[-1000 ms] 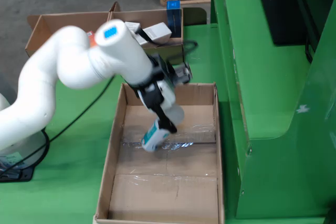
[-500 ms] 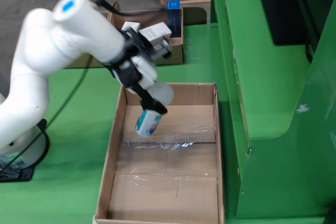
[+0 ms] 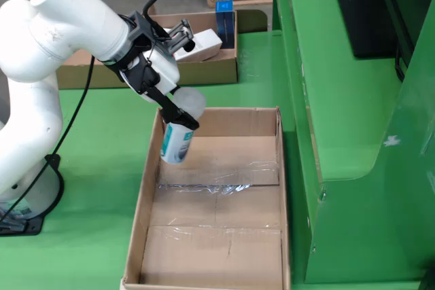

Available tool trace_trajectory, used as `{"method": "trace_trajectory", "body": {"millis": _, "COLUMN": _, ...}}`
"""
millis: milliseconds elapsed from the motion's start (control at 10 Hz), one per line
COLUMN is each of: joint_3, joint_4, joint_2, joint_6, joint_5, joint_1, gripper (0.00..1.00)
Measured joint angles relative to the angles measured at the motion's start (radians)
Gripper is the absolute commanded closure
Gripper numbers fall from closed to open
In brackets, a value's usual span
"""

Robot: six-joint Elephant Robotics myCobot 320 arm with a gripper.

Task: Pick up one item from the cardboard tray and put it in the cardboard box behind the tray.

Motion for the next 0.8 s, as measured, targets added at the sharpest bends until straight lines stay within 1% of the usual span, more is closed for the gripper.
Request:
{"method": "trace_trajectory", "body": {"millis": 100, "joint_3": -0.001, "joint_4": -0.038, "joint_2": 0.014, "joint_6": -0.005, "joint_5": -0.002, "joint_1": 0.017, "gripper": 1.00}}
{"method": "trace_trajectory", "body": {"millis": 200, "joint_3": -0.029, "joint_4": -0.081, "joint_2": 0.023, "joint_6": -0.032, "joint_5": -0.020, "joint_1": 0.047, "gripper": 1.00}}
{"method": "trace_trajectory", "body": {"millis": 300, "joint_3": -0.043, "joint_4": -0.138, "joint_2": 0.023, "joint_6": -0.049, "joint_5": -0.040, "joint_1": 0.109, "gripper": 1.00}}
{"method": "trace_trajectory", "body": {"millis": 500, "joint_3": -0.087, "joint_4": -0.187, "joint_2": 0.040, "joint_6": -0.050, "joint_5": -0.089, "joint_1": 0.187, "gripper": 1.00}}
{"method": "trace_trajectory", "body": {"millis": 700, "joint_3": -0.015, "joint_4": -0.256, "joint_2": -0.001, "joint_6": -0.041, "joint_5": -0.136, "joint_1": 0.285, "gripper": 1.00}}
{"method": "trace_trajectory", "body": {"millis": 800, "joint_3": -0.011, "joint_4": -0.273, "joint_2": -0.015, "joint_6": -0.038, "joint_5": -0.141, "joint_1": 0.325, "gripper": 1.00}}
